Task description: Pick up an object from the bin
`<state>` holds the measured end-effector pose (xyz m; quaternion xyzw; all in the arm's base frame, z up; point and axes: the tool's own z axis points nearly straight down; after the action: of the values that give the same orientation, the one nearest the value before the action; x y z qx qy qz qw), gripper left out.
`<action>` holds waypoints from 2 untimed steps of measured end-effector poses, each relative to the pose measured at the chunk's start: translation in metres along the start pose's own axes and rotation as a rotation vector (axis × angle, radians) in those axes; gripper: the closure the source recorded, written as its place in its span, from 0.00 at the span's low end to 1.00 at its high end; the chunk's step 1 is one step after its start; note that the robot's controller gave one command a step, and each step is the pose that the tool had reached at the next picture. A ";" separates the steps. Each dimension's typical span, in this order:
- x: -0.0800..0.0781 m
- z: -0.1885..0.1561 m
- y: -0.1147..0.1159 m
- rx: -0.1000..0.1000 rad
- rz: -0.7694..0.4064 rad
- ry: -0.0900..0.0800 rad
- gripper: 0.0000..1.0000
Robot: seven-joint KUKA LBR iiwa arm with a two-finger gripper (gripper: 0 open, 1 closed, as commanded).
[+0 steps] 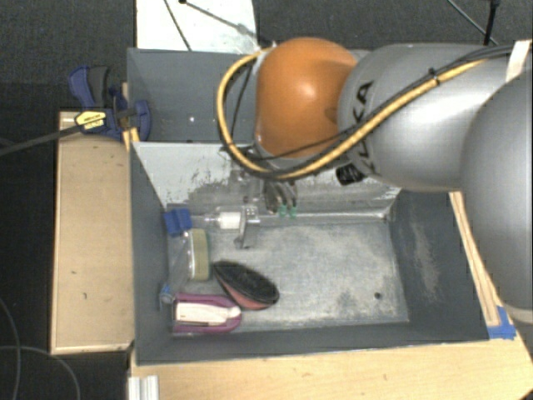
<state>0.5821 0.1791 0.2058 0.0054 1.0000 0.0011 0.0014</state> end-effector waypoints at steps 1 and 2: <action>0.059 0.104 0.014 0.003 -0.161 0.010 0.00; 0.027 0.136 -0.035 0.002 0.027 0.004 0.00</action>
Offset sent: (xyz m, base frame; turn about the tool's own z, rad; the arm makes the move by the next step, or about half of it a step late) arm -0.0559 0.0145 -0.1003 -0.1613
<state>0.5552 0.1450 0.0702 0.0190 0.9998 0.0001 -0.0004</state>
